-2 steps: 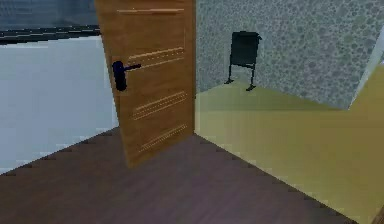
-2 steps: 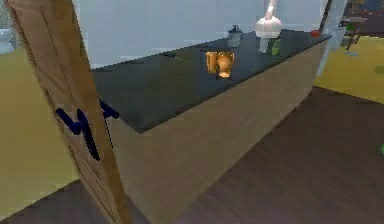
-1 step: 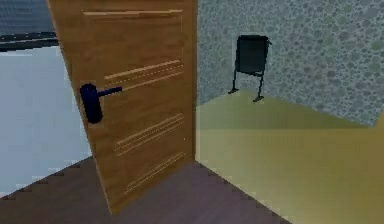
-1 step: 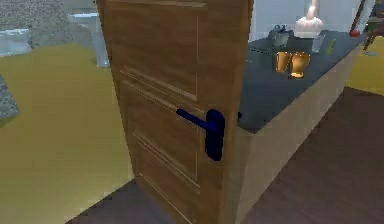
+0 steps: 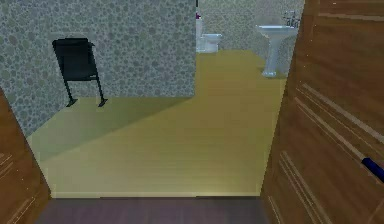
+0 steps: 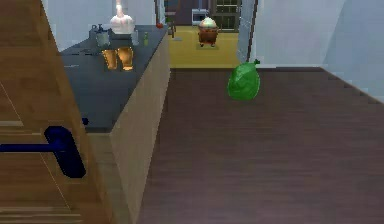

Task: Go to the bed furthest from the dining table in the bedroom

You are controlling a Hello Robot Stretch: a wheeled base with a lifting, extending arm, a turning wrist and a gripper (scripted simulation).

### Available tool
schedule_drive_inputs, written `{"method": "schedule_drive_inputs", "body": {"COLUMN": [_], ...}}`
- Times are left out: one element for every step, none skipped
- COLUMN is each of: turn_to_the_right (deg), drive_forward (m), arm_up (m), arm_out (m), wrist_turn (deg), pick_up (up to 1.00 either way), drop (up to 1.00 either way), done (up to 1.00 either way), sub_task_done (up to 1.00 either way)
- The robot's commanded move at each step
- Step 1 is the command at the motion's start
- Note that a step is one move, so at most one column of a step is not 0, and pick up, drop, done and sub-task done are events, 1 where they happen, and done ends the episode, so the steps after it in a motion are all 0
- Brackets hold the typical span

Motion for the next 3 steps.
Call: {"method": "schedule_drive_inputs", "body": {"turn_to_the_right": [0.0, 0.0, 0.0], "drive_forward": [0.2, 1.0, 0.3], "arm_up": [0.0, 0.0, 0.0], "arm_out": [0.0, 0.0, 0.0], "wrist_turn": [0.0, 0.0, 0.0], "pick_up": [0.0, 0.0, 0.0], "drop": [0.0, 0.0, 0.0], "done": [0.0, 0.0, 0.0], "sub_task_done": [0.0, 0.0, 0.0]}}
